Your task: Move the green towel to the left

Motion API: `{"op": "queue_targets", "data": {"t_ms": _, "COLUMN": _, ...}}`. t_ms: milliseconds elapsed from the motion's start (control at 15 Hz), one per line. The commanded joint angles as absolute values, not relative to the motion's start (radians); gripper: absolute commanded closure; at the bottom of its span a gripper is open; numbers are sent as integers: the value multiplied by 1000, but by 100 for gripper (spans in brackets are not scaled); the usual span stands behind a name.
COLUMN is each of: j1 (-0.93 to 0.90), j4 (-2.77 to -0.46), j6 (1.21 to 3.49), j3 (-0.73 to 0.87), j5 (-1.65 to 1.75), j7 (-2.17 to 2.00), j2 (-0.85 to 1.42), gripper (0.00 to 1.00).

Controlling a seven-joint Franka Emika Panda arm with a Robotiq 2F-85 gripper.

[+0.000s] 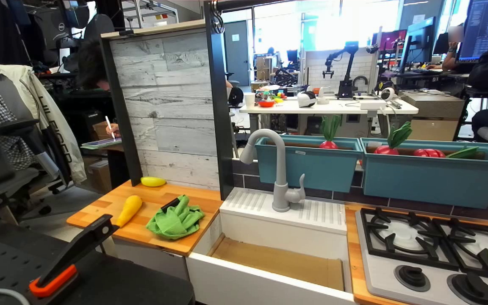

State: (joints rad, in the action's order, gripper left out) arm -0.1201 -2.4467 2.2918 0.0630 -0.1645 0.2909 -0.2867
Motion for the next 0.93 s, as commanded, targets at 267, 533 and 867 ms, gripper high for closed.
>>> {"op": "queue_targets", "data": {"t_ms": 267, "j1": -96, "j4": -2467, "j6": 2318, "j3": 42, "j5": -140, "j7": 273, "j2": -283, "gripper": 0}}
{"op": "queue_targets", "data": {"t_ms": 533, "j1": -76, "j4": -2521, "j6": 2393, "j3": 46, "j5": -123, "j7": 273, "j2": -247, "gripper": 0}}
{"op": "queue_targets", "data": {"t_ms": 867, "j1": -34, "j4": -2546, "j6": 2506, "j3": 65, "j5": -113, "j7": 281, "j2": -129, "gripper": 0}}
